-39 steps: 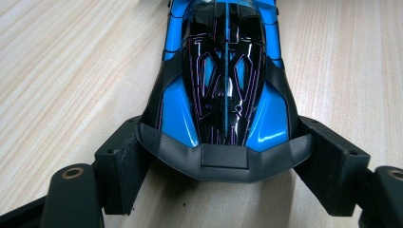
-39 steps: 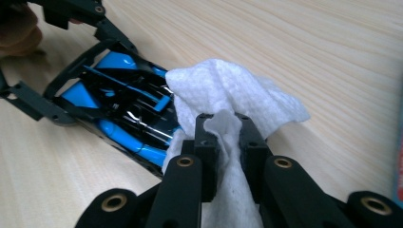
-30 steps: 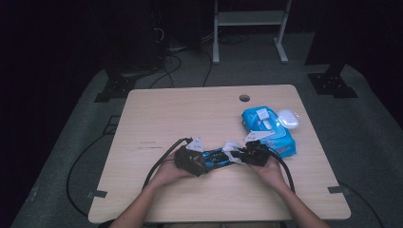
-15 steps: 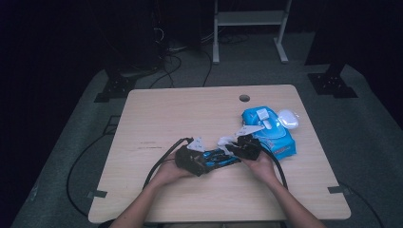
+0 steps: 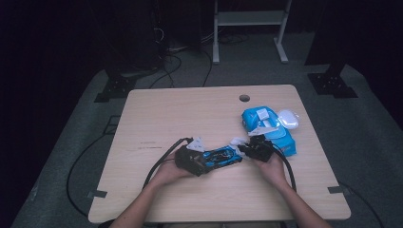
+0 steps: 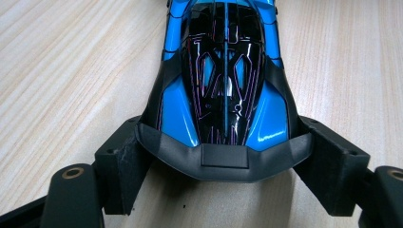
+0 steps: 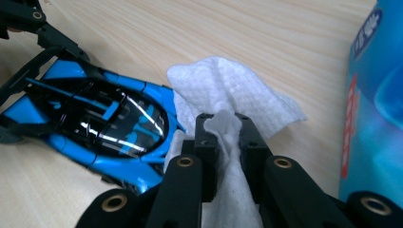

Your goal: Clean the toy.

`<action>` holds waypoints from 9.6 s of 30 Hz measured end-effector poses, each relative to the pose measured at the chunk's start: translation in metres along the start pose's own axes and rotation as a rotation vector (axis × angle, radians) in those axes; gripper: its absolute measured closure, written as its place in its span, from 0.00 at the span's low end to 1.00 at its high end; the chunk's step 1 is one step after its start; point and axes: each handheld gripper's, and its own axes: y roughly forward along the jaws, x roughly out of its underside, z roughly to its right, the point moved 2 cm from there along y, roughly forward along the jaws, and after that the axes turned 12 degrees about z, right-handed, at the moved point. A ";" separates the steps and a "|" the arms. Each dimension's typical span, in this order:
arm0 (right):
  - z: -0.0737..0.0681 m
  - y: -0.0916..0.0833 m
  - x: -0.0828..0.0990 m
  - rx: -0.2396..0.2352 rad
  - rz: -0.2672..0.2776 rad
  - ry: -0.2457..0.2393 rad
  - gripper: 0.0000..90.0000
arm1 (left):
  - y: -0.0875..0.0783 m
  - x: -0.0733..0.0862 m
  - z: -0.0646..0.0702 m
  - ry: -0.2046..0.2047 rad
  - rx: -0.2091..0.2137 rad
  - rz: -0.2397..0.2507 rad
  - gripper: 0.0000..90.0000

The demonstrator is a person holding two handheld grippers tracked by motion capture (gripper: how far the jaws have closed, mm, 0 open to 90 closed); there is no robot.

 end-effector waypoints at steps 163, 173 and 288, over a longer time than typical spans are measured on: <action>-0.052 0.009 -0.017 -0.166 -0.006 -0.048 0.91 | 0.001 0.000 -0.003 -0.010 0.013 0.005 0.27; -0.023 -0.013 0.001 -0.129 -0.027 0.011 0.91 | -0.001 -0.001 -0.004 -0.029 0.024 -0.004 0.26; 0.001 0.007 -0.032 -0.243 -0.213 -0.051 0.48 | -0.012 -0.011 0.029 0.211 -0.124 0.112 0.30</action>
